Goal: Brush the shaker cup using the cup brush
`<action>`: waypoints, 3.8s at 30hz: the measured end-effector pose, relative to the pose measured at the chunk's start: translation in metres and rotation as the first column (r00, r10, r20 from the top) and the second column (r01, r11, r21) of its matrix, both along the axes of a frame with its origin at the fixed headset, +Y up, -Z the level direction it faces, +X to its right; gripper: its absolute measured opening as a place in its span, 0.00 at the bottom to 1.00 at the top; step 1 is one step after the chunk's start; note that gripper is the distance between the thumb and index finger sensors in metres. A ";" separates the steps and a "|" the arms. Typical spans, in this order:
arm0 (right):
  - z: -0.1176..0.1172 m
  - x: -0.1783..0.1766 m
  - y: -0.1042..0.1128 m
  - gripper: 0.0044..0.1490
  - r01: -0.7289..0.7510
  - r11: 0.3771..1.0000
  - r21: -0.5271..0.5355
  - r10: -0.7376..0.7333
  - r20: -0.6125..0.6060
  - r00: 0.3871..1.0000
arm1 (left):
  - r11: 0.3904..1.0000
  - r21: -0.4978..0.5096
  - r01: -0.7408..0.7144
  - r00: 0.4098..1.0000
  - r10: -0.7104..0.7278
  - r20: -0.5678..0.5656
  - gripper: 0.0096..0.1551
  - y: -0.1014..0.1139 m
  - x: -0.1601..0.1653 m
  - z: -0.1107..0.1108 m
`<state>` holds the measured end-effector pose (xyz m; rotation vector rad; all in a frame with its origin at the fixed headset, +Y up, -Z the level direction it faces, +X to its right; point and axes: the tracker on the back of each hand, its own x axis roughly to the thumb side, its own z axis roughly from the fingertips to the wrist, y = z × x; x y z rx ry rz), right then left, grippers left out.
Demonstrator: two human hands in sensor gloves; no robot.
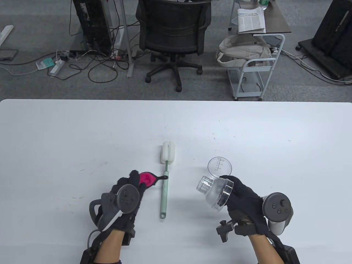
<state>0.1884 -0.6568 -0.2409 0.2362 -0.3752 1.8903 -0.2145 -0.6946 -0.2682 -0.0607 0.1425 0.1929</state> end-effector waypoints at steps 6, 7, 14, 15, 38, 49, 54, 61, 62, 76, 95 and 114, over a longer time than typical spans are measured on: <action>-0.005 0.012 -0.007 0.23 0.022 0.999 -0.040 -0.022 0.023 0.999 | 0.982 -0.183 -0.035 0.978 -0.004 -0.207 0.37 -0.055 -0.046 -0.016; -0.006 0.012 -0.008 0.24 0.025 0.999 -0.048 -0.024 0.019 1.000 | 0.977 -0.211 -0.032 0.978 -0.013 -0.207 0.41 -0.058 -0.047 -0.016; -0.008 0.017 -0.009 0.23 0.066 0.996 -0.060 -0.066 0.006 0.998 | 0.956 0.108 -0.271 0.945 0.286 -0.161 0.47 -0.010 -0.052 -0.002; -0.009 0.017 -0.008 0.23 0.078 0.995 -0.061 -0.079 0.000 0.997 | 0.950 0.150 -0.273 0.944 0.295 -0.147 0.48 0.002 -0.050 0.003; -0.009 -0.001 -0.001 0.45 -0.208 0.976 0.058 0.212 -0.432 0.876 | 0.823 -0.039 -0.567 0.695 0.503 0.513 0.53 0.071 0.160 0.010; -0.043 0.033 -0.036 0.57 -0.139 0.984 -0.114 0.109 -0.235 0.966 | 0.841 -0.202 -0.503 0.708 0.534 0.461 0.54 0.027 0.223 -0.044; -0.054 0.030 -0.050 0.55 -0.159 0.963 -0.216 0.097 -0.270 0.958 | 0.848 -0.230 -0.477 0.724 0.528 0.444 0.53 0.014 0.224 -0.060; -0.056 0.027 -0.057 0.54 -0.197 0.947 -0.252 0.130 -0.259 0.957 | 0.845 -0.261 -0.467 0.726 0.535 0.432 0.52 0.000 0.226 -0.066; -0.056 0.027 -0.058 0.54 -0.209 0.944 -0.256 0.142 -0.256 0.956 | 0.847 -0.264 -0.462 0.731 0.532 0.428 0.52 -0.002 0.227 -0.067; -0.057 0.027 -0.068 0.53 -0.238 0.923 -0.301 0.167 -0.244 0.955 | 0.871 -0.252 -0.421 0.754 0.490 0.438 0.53 -0.018 0.231 -0.067; 0.004 -0.047 -0.006 0.51 -0.443 0.851 0.284 0.509 -0.231 0.829 | 0.983 0.177 -0.039 0.778 -0.081 0.623 0.59 0.034 0.116 0.051; 0.016 -0.093 -0.037 0.55 -0.722 0.665 0.192 0.718 -0.430 0.547 | 0.994 0.009 0.109 0.737 -0.087 0.670 0.58 0.010 0.094 0.061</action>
